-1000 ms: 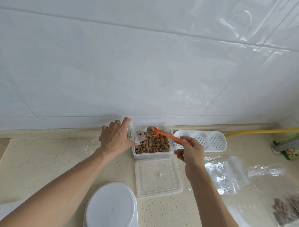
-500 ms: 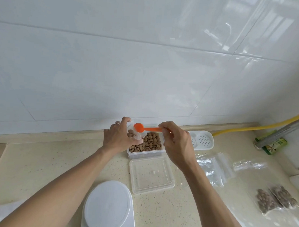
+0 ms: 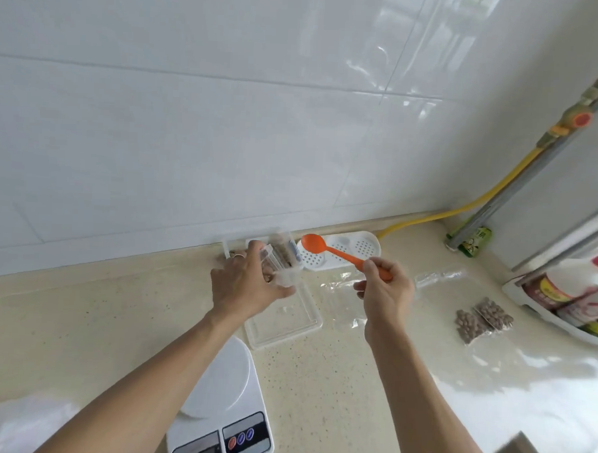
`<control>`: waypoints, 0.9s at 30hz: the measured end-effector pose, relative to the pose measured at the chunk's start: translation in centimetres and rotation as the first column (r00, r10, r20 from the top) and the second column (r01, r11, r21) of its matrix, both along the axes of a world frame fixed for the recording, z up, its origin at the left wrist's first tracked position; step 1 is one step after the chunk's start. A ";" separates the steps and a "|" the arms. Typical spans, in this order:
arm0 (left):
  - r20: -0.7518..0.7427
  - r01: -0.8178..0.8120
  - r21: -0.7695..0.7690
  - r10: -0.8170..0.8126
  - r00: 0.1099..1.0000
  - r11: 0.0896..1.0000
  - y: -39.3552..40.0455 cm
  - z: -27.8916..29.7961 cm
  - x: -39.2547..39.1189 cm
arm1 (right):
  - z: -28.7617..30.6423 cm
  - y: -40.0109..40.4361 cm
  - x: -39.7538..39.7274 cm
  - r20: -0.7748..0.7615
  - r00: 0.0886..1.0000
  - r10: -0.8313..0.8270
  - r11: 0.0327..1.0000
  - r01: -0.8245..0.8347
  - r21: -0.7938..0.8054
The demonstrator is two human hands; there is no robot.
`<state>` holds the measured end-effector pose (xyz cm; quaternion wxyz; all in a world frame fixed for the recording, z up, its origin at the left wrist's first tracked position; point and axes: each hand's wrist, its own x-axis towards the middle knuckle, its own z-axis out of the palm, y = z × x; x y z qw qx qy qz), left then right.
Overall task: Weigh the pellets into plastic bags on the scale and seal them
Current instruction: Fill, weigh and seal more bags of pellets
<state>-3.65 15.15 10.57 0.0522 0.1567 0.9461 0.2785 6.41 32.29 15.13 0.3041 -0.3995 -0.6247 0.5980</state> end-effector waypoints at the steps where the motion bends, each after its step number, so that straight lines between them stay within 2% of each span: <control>1: -0.009 0.027 -0.010 -0.027 1.000 1.000 0.1 0.0 0.8 | -1.0 0.1 1.1 0.023 0.999 -0.038 0.998 0.039 -0.047; 8: -0.031 0.208 -0.055 -0.210 0.977 0.977 -0.2 -2.1 5.3 | -10.6 -1.8 10.0 0.208 0.955 -0.213 0.893 0.276 -0.355; 14: -0.019 0.258 -0.075 -0.260 0.965 0.963 -0.5 -2.8 7.6 | -13.9 -3.2 13.3 0.264 0.934 -0.240 0.829 0.339 -0.445; 17: -0.014 0.276 -0.067 -0.277 0.961 0.959 -0.4 -2.8 8.5 | -14.5 -3.1 14.1 0.294 0.929 -0.226 0.844 0.337 -0.416; 19: -0.028 0.284 -0.072 -0.286 0.958 0.956 -0.2 -2.7 9.0 | -14.8 -2.7 14.4 0.370 0.906 -0.207 0.873 0.342 -0.349; 22: -0.044 0.295 -0.082 -0.299 0.953 0.952 0.1 -2.4 9.5 | -14.0 -2.1 14.7 0.594 0.784 -0.182 0.940 0.316 -0.130; 23: -0.048 0.300 -0.078 -0.304 0.951 0.951 0.2 -2.2 9.6 | -13.2 -2.0 14.5 0.622 0.761 -0.185 0.957 0.283 -0.062; 24: -0.052 0.306 -0.072 -0.309 0.949 0.949 0.2 -2.1 9.7 | -12.3 -1.9 14.2 0.600 0.779 -0.182 0.970 0.242 -0.021; 25: -0.059 0.311 -0.066 -0.315 0.947 0.948 0.3 -1.9 9.8 | -11.2 -1.8 13.7 0.530 0.834 -0.153 0.982 0.190 -0.015; 27: -0.072 0.323 -0.051 -0.326 0.943 0.945 0.4 -1.5 10.1 | -8.4 -2.0 12.4 0.364 0.931 -0.014 0.999 0.028 -0.033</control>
